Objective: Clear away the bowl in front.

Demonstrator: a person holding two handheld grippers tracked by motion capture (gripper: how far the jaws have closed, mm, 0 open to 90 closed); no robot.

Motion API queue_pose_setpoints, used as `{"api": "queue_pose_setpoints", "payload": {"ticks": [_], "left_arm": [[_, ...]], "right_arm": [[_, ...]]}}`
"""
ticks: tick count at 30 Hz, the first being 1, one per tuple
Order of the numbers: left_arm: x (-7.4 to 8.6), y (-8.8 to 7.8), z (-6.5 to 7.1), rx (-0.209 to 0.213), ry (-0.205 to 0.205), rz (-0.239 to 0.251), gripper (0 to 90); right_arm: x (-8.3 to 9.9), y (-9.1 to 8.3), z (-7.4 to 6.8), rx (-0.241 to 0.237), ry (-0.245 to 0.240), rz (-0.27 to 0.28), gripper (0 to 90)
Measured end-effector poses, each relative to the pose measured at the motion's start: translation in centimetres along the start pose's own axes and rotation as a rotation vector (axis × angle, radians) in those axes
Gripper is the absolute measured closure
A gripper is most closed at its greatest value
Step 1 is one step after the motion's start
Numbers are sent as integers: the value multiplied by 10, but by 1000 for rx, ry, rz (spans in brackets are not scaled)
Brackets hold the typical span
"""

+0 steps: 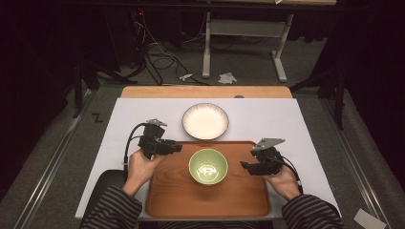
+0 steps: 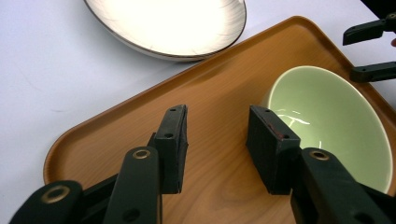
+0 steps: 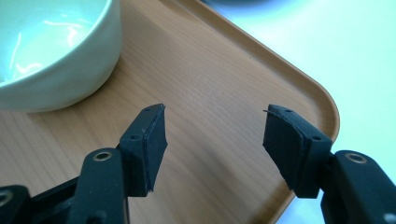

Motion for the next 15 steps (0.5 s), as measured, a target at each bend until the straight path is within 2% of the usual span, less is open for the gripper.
{"api": "queue_pose_setpoints", "payload": {"ticks": [15], "left_arm": [[6,12,-14,-48,-20,-21,563]], "right_arm": [[0,0,-1,-1,-7,2,406]]}}
Point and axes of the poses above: each handheld gripper's, and its own axes: y roughly forward along the jaws, x roughly out of its underside, z roughly to its right, the point moved 1 cm from there along y, roughly forward along the jaws, and after that the axes turned 8 degrees about y, right-handed, at the moved point
